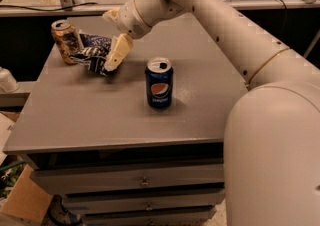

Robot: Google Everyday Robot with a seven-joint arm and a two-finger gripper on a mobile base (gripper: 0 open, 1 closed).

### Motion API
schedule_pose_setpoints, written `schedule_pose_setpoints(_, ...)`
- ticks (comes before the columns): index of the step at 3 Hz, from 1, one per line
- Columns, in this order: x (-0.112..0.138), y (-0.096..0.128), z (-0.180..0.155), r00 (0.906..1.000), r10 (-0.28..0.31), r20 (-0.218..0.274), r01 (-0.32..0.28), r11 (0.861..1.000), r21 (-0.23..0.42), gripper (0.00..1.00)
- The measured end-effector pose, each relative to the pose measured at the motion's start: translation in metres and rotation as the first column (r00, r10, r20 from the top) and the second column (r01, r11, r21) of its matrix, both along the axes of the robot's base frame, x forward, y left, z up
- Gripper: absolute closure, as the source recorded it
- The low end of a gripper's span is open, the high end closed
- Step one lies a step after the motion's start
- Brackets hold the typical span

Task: Move blue chip bag near orange can

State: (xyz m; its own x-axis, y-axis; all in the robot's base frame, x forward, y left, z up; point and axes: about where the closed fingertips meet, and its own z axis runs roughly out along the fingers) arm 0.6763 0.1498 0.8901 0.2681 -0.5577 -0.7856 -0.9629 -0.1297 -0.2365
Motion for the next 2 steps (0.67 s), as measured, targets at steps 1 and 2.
schedule_pose_setpoints(1, 0.023, -0.044, 0.016, 0.9941, -0.099, 0.046, 0.099, 0.995, -0.008, 0.00)
schedule_pose_setpoints(2, 0.055, -0.103, 0.038, 0.9640, -0.233, 0.129, 0.237, 0.971, -0.017, 0.00)
